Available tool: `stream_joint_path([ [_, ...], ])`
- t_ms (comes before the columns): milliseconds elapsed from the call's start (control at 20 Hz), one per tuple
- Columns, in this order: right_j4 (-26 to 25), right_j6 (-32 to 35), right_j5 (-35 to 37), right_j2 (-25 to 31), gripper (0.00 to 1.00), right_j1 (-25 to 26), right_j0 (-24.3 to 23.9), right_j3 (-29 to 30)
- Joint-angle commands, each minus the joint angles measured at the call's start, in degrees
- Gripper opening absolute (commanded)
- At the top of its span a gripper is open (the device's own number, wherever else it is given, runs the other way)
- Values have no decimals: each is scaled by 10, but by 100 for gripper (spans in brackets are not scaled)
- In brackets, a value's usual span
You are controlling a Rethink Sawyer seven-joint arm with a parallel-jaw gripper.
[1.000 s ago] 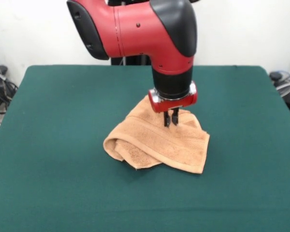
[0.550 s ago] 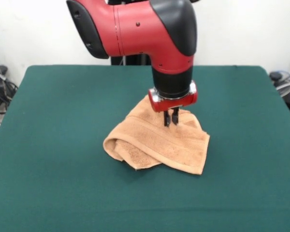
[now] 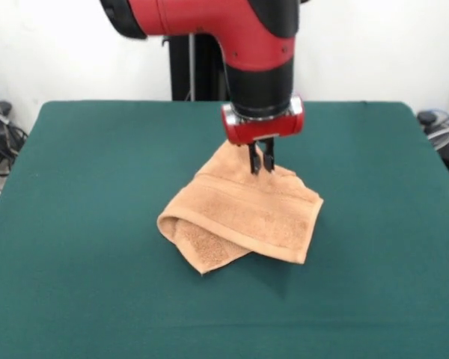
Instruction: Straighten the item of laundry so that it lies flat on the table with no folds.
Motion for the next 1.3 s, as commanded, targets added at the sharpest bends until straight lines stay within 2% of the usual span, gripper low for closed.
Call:
stream_joint_path([
  [50, 43, 40, 14, 47, 0, -45, -13, 75],
  [500, 55, 38, -12, 48, 0, -42, -14, 77],
  [900, 81, 53, 36, 41, 0, -107, 7, 67],
  [1150, 92, 37, 76, 39, 0, -128, 17, 48],
  [1300, 105, 37, 75, 41, 0, -139, 17, 56],
])
